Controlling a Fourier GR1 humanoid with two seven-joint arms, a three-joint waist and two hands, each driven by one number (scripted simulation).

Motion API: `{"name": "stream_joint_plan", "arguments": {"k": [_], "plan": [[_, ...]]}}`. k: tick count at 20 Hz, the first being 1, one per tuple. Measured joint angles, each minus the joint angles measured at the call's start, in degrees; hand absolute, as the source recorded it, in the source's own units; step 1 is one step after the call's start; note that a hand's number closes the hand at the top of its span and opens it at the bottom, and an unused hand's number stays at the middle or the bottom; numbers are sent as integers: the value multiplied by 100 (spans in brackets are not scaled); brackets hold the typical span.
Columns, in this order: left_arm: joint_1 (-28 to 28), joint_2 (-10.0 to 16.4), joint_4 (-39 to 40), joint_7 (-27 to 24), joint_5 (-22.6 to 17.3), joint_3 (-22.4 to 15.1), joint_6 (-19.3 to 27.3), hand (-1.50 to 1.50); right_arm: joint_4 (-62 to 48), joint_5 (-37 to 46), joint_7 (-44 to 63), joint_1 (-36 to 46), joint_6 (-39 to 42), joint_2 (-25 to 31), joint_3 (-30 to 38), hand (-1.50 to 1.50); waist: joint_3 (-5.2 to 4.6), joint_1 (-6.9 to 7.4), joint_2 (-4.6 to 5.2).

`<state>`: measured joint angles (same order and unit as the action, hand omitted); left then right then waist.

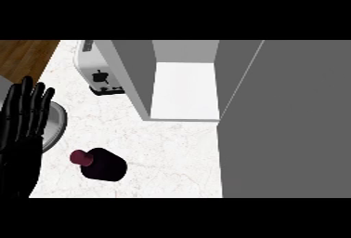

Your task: Pick up the wine, place it into the cabinet and close the cabinet

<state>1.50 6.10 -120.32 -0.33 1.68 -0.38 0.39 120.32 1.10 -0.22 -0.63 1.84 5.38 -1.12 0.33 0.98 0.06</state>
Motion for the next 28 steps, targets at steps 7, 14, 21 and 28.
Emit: {"name": "stream_joint_plan", "arguments": {"k": [7, 14, 21, 28], "plan": [[947, 1, -495, -236, -525, -1075, -945, -150, 247, -499, 55, -384, 405, 83, -38, -150, -29, -87, -24], [2000, 7, -1131, 381, -1500, -2062, -1403, -150, 924, -1326, 864, -820, 957, 396, -202, -150, -34, -90, -34], [2519, 168, -1710, 877, -1556, -2454, -1271, -150, 1602, -1710, 1662, -847, 920, 504, -137, -150, -33, -83, -26], [2894, 254, -1800, 884, -1493, -2619, -1142, -150, 1641, -1711, 1955, -656, 845, 514, -131, -150, -33, -70, -29]]}}
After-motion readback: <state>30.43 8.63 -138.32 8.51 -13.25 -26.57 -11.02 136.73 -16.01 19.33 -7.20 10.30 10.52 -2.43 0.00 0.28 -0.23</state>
